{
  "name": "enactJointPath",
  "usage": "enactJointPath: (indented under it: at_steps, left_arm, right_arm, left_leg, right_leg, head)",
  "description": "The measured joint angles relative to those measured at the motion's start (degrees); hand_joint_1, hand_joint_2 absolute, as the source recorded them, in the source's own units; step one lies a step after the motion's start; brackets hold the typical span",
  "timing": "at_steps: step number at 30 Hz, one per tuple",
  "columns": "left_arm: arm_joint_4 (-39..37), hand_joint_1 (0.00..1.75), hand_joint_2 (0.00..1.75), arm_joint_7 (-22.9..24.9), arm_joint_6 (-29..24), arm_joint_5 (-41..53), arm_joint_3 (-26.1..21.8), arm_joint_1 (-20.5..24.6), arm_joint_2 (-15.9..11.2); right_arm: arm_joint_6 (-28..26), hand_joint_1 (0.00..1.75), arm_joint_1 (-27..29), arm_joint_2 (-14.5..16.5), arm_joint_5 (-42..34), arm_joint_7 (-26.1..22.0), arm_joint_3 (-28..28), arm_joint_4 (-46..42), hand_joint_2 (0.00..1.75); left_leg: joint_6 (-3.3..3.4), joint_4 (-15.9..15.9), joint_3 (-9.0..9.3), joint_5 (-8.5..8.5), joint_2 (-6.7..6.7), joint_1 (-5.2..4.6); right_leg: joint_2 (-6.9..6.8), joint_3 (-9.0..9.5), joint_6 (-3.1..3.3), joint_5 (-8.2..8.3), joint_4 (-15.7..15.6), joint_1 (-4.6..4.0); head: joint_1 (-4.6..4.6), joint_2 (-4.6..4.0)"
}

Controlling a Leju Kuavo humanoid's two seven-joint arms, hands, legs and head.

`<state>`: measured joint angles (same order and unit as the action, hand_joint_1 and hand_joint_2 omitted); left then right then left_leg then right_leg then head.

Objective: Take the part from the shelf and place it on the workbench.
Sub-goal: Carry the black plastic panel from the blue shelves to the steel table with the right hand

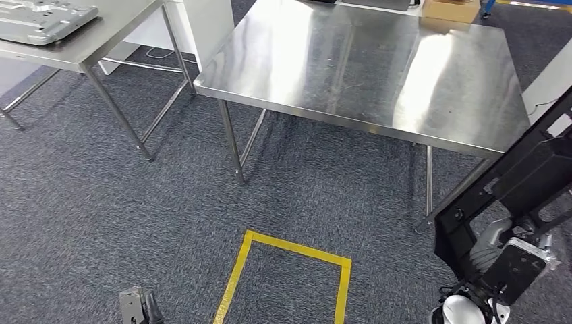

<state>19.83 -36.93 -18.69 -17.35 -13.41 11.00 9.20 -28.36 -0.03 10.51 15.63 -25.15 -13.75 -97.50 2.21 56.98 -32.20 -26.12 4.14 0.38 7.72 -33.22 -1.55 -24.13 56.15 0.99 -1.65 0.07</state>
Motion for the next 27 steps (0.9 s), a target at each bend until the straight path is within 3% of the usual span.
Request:
enactJointPath:
  at_steps: [1,3,5,7,8,9,11,13,15,18,22,27]
  left_arm:
    - [0.0,0.0,0.0,0.0,0.0,0.0,0.0,0.1,0.1]
    - [0.0,0.0,0.0,0.1,0.0,0.2,0.0,0.2,0.2]
    - [0.0,0.0,0.0,0.3,0.0,0.4,-0.1,0.1,0.2]
    - [0.0,0.0,0.0,0.4,0.1,0.6,-0.1,-0.1,0.2]
    - [0.0,0.0,0.0,0.4,0.2,0.6,-0.1,-0.1,0.2]
    - [0.0,0.0,0.0,0.4,0.5,0.6,-0.2,-0.2,0.2]
    - [0.0,0.0,0.0,0.6,1.2,1.2,-0.1,-0.2,0.2]
    - [0.0,0.0,0.0,0.8,2.1,2.2,-0.1,-0.2,0.2]
    - [0.0,0.0,0.0,1.0,3.2,3.0,0.0,-0.2,0.2]
    - [0.0,0.0,0.0,1.3,4.9,4.3,0.1,-0.4,0.1]
    - [0.0,0.0,0.0,2.0,6.8,5.9,0.1,-0.6,-0.1]
    - [0.0,0.0,0.0,2.3,8.7,6.7,0.0,-1.3,-0.8]
  right_arm:
    - [0.0,1.75,0.1,0.0,0.1,0.1,0.0,0.0,1.75]
    - [0.0,1.75,0.1,-0.1,0.4,0.3,0.0,-0.1,1.75]
    - [-0.1,1.75,-0.2,-0.2,1.1,0.5,0.0,0.0,1.75]
    - [-0.2,1.75,-0.2,-0.3,2.4,0.7,0.0,0.2,1.75]
    - [-0.2,1.75,-0.2,-0.4,3.5,1.1,0.0,0.3,1.75]
    - [-0.1,1.75,-0.2,-0.5,5.2,1.8,0.1,0.4,1.75]
    - [0.4,1.75,-0.5,-1.2,10.2,4.3,0.3,0.7,1.75]
    - [1.6,1.75,-1.1,-2.1,15.8,7.3,0.5,1.1,1.75]
    - [2.9,1.75,-1.8,-2.8,19.9,9.8,0.5,1.5,1.75]
    - [6.2,1.75,-3.2,-4.5,25.2,12.9,-0.7,3.1,1.75]
    - [11.5,1.75,-5.8,-8.4,28.6,14.9,-4.0,7.5,1.75]
    - [17.0,1.75,-7.6,-15.6,28.0,15.0,-8.5,14.1,1.75]
  left_leg:
    - [0.2,-0.3,0.14,0.18,-0.71,0.03]
    - [0.71,-1.1,0.51,0.57,-2.05,0.18]
    - [0.99,-1.4,0.62,0.69,-3.28,0.16]
    - [1.01,-1.3,0.49,0.67,-4.4,0.1]
    - [1.0,-1.3,0.44,0.65,-4.83,0.1]
    - [0.95,-1.3,0.44,0.62,-5.13,0.11]
    - [0.66,-1.0,0.44,0.47,-5.52,0.06]
    - [0.15,-0.6,0.26,0.23,-5.7,-0.21]
    - [0.42,-0.4,0.07,0.16,-5.7,-0.39]
    - [1.06,-0.4,0.07,0.34,-5.66,-0.24]
    - [0.51,-0.7,0.13,0.59,-5.64,-0.04]
    - [-0.43,-0.8,0.0,0.67,-5.61,0.03]
  right_leg:
    - [-0.21,-0.31,-0.3,0.01,0.2,0.09]
    - [-3.05,-1.8,-0.52,-1.23,2.6,-0.07]
    - [-6.35,-5.07,-0.35,-4.19,9.2,-0.12]
    - [-7.06,-7.99,-0.6,-6.24,15.3,0.12]
    - [-7.14,-8.04,-1.0,-6.13,15.7,0.26]
    - [-7.25,-6.9,-1.53,-5.25,13.9,0.41]
    - [-7.81,-2.47,-2.3,-2.7,6.0,0.59]
    - [-8.17,0.58,-1.95,-1.26,0.7,0.53]
    - [-8.11,1.05,-1.38,-0.92,-0.1,0.41]
    - [-8.06,1.01,-1.31,-0.8,-0.1,0.17]
    - [-8.07,0.95,-1.09,-0.77,0.0,-0.12]
    - [-8.09,0.85,-0.91,-0.76,0.0,-0.22]
  head:
    - [-0.07,0.0]
    - [0.23,0.0]
    - [0.63,0.0]
    - [0.86,-0.01]
    - [0.92,-0.01]
    - [0.99,-0.01]
    - [1.03,-0.01]
    - [1.03,-0.01]
    - [1.01,-0.01]
    - [0.98,-0.01]
    - [1.02,-0.01]
    - [1.03,-0.01]
